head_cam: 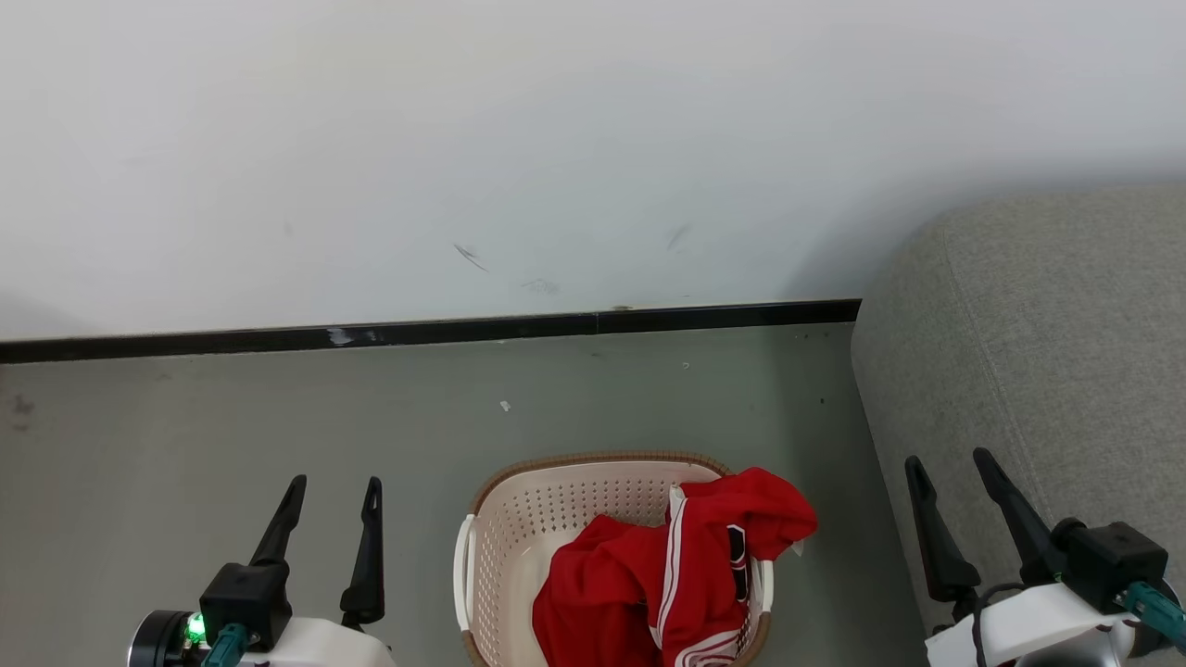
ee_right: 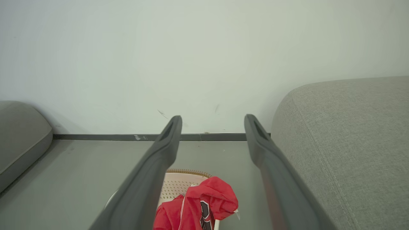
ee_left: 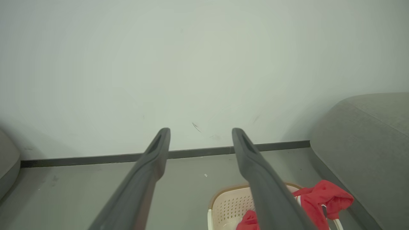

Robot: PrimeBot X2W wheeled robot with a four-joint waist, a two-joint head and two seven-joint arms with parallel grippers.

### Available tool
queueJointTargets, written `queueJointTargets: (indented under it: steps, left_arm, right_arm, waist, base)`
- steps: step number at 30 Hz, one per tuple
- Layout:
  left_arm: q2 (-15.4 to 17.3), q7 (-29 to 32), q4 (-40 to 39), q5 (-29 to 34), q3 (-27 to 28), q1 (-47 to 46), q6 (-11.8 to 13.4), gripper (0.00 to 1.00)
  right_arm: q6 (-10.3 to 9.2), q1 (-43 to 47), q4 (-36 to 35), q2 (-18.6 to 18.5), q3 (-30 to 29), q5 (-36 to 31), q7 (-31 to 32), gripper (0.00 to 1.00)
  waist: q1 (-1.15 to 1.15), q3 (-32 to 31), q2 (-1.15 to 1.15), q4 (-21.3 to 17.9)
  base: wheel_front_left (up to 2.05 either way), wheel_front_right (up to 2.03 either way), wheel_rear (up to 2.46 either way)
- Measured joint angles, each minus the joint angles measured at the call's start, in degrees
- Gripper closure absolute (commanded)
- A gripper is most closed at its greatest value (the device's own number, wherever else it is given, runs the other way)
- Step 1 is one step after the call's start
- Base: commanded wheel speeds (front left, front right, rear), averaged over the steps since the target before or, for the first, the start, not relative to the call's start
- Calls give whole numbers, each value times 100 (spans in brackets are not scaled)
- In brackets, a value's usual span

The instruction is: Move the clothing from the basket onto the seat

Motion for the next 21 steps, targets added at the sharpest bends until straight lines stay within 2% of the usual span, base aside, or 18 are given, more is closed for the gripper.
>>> queueJointTargets:
  steps: [12,21]
  left_arm:
    - [78,-1,321,152,-166,-69,-152,0]
    - [52,2,732,347,-564,-540,-413,0]
  right_arm:
    - [0,5,-154,8,-205,-12,0,0]
    - [0,10,-341,14,-478,-53,-1,0]
  waist:
    - [0,182,0,-45]
    - [-1,430,0,-131]
  base:
    - [0,0,0]
    - [0,0,0]
